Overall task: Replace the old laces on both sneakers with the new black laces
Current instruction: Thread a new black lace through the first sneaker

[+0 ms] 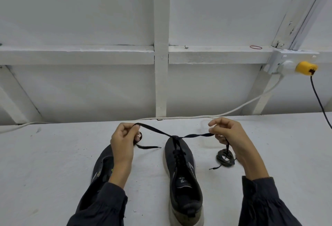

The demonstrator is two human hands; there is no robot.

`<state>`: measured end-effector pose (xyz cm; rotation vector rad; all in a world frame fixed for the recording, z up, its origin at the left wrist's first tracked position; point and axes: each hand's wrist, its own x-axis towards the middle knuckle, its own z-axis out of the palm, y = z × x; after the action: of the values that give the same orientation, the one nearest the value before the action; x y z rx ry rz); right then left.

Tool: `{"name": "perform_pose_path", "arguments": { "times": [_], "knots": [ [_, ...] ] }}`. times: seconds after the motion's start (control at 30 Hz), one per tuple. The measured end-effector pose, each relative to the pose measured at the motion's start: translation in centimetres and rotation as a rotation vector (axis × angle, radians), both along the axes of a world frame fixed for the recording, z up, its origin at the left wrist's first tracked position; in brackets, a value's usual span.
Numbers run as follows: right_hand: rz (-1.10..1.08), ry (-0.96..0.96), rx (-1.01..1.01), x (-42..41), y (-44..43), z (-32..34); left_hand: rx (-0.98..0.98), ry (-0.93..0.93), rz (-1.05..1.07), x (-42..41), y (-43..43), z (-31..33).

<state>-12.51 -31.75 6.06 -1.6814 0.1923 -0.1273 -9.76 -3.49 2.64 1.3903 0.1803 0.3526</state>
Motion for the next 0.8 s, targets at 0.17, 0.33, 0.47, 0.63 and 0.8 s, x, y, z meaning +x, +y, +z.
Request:
{"name": "perform_pose_path", "arguments": {
  "times": [0.17, 0.33, 0.47, 0.63, 0.8],
  "knots": [
    [0.095, 0.101, -0.285, 0.3, -0.5, -1.6, 0.073, 0.072, -0.019, -0.1, -0.5, -0.9],
    [0.314, 0.126, -0.496, 0.6, 1.2, -3.1, 0.048, 0.070, -0.047, -0.1, -0.8, -0.7],
    [0.579, 0.144, -0.507, 0.5, 3.8, -3.5, 0.063, 0.080, -0.050, -0.1, -0.8, -0.7],
    [0.516, 0.068, -0.605, 0.7, 6.0, -4.3, 0.111, 0.140, -0.086, -0.2, -0.6, -1.7],
    [0.477, 0.045, -0.622, 0.6, 5.8, -4.4, 0.416, 0.127, -0.172, -0.7, -1.6, -3.3]
  ]
}}
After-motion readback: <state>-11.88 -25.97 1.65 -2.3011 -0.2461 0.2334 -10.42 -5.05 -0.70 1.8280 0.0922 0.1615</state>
